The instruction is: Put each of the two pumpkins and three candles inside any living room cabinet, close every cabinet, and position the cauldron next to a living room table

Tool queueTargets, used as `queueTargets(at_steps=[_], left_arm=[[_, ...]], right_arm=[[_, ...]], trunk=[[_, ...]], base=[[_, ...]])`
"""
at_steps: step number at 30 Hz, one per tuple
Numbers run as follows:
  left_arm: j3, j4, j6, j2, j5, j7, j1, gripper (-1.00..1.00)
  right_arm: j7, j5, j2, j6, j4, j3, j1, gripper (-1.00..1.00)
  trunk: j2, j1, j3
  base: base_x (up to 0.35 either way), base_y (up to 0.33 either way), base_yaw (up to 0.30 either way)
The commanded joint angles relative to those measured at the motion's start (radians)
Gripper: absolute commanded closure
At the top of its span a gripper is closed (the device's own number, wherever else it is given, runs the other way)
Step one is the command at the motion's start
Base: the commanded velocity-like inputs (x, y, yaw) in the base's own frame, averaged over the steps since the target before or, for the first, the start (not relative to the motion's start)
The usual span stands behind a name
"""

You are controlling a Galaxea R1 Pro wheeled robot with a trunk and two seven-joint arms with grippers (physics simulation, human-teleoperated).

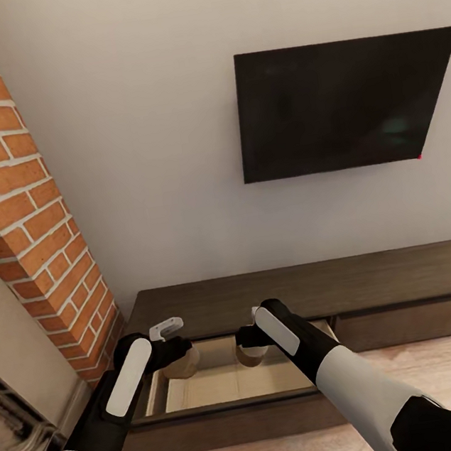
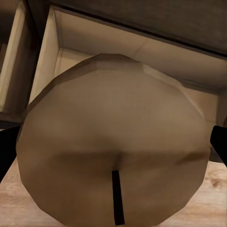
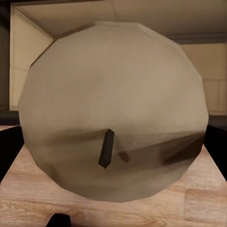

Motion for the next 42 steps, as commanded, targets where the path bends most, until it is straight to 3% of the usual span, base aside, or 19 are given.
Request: queueTargets(at_steps=[1, 5, 12, 17, 19, 24, 42], left_arm=[[-0.004, -0.001, 0.0, 0.001, 0.01, 0.01, -0.001, 1.0], [-0.02, -0.001, 0.0, -0.001, 0.009, 0.01, -0.001, 1.0], [-0.03, -0.001, -0.014, -0.01, 0.009, 0.01, -0.001, 1.0], [-0.058, -0.001, -0.04, -0.015, 0.008, 0.01, -0.001, 1.0], [-0.066, -0.001, -0.056, -0.015, 0.008, 0.01, -0.001, 1.0], [-0.08, -0.001, -0.084, -0.016, 0.008, 0.012, -0.001, 1.0], [-0.118, 0.0, -0.092, -0.017, 0.008, 0.023, -0.001, 1.0]], right_arm=[[-0.01, -0.01, 0.0, 0.0, 0.0, 0.002, -0.001, 1.0], [-0.004, -0.01, 0.0, -0.003, 0.0, 0.002, -0.001, 1.0], [0.0, -0.009, 0.0, -0.01, -0.001, 0.003, -0.001, 1.0], [0.002, -0.008, 0.0, -0.023, 0.0, 0.008, -0.001, 1.0], [0.002, -0.008, 0.0, -0.035, 0.0, 0.015, -0.001, 1.0], [-0.001, -0.009, 0.0, -0.076, 0.0, 0.087, -0.001, 1.0], [0.001, -0.009, 0.0, -0.107, -0.001, 0.131, -0.001, 1.0]], trunk=[[-0.001, 0.0, -0.001], [-0.001, 0.0, -0.001], [-0.05, 0.027, -0.023], [-0.085, 0.046, -0.039], [-0.099, 0.054, -0.045], [-0.134, 0.073, -0.061], [-0.26, 0.142, -0.117]], base=[[0.011, 0.0, 0.0], [0.004, 0.0, 0.0], [0.0, 0.0, 0.0], [0.0, 0.0, 0.0], [0.0, 0.0, 0.0], [0.0, 0.0, 0.0], [0.0, 0.0, 0.0]])
